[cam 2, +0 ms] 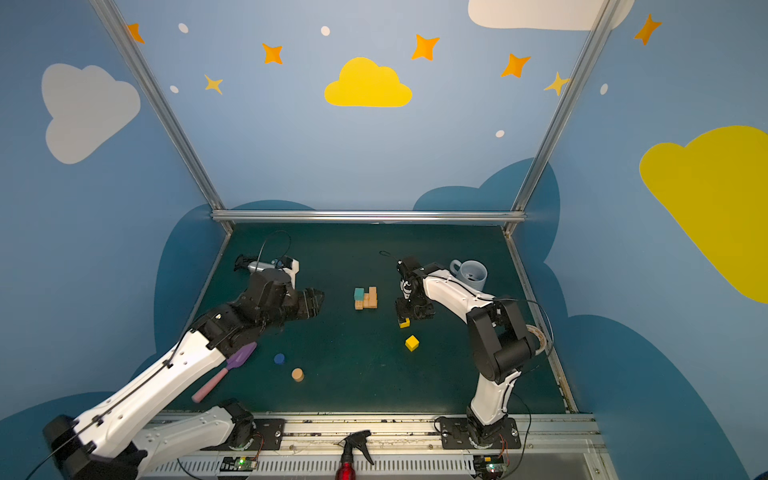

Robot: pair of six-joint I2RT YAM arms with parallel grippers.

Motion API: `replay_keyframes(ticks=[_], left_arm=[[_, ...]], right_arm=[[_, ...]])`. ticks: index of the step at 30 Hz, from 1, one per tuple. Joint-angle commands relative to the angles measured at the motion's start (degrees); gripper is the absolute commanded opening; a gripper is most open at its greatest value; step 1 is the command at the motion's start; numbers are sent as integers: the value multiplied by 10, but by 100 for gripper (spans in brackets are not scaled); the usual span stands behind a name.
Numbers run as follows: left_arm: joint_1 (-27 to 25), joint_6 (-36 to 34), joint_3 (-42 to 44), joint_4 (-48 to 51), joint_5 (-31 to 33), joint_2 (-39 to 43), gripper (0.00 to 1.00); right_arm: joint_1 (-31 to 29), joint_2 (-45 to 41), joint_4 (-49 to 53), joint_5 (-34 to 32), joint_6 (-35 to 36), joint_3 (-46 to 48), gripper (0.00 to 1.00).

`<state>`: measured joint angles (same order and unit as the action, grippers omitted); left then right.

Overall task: Build the wood block tower
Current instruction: 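Release the teal cube with the left gripper while the right gripper descends, then close the right gripper on the yellow cube nearest the stack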

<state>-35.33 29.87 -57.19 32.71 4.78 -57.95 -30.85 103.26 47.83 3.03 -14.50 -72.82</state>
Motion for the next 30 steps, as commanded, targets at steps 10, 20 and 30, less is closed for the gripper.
replay_keyframes(ticks=[10, 20, 30], left_arm=[[6, 20, 20, -10, 38, 77, 70], [7, 23, 25, -4, 37, 93, 71], [7, 25, 28, -4, 37, 102, 71]], right_arm=[[-21, 44, 6, -16, -6, -35, 55], [-24, 48, 4, -22, -14, -32, 40], [-28, 50, -2, -20, -22, -25, 37]])
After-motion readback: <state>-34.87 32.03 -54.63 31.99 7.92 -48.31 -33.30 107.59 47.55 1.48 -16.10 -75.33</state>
